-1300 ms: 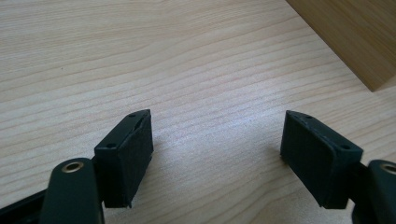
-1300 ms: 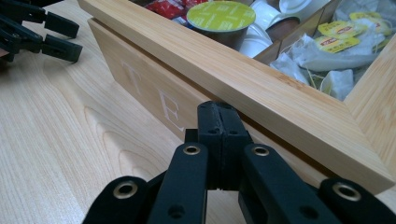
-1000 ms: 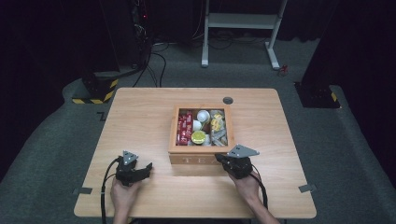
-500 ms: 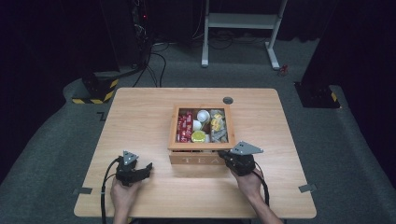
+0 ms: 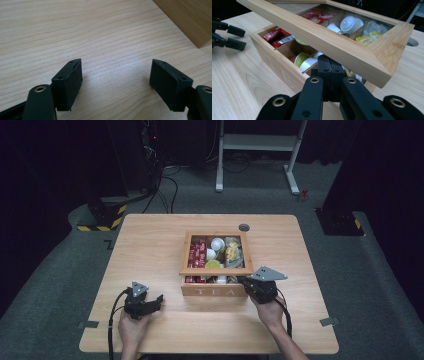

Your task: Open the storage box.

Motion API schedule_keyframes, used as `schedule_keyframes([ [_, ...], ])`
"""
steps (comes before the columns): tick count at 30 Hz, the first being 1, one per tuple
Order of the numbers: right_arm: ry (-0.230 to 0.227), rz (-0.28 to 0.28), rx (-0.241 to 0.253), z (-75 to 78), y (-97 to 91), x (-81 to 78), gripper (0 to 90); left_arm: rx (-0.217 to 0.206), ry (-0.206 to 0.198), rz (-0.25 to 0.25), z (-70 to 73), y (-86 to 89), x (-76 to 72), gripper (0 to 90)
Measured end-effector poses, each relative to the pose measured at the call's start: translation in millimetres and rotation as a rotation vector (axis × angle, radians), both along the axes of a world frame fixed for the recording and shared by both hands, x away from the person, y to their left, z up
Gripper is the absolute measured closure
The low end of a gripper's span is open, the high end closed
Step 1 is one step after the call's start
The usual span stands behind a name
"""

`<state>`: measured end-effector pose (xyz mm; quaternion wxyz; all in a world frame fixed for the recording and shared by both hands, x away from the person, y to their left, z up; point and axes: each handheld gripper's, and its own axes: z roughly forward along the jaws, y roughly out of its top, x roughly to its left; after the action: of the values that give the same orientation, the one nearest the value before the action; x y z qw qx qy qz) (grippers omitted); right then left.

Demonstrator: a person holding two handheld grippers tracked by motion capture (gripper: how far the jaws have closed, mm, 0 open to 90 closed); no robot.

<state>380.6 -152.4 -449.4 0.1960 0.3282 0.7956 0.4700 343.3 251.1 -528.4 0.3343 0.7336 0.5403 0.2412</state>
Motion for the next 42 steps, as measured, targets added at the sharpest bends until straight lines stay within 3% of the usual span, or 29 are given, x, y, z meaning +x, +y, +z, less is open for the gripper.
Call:
schedule_keyframes([
  [33, -0.049, -0.011, 0.043, 45.8, -6.3, 23.9, 89.9, 0.004, 0.003, -0.003, -0.1, -1.3, -0.3, 25.0],
  [42, -0.032, -0.012, 0.053, 52.7, -7.8, 32.6, 89.9, 0.001, 0.004, 0.007, -0.1, -1.6, 0.8, 25.1],
])
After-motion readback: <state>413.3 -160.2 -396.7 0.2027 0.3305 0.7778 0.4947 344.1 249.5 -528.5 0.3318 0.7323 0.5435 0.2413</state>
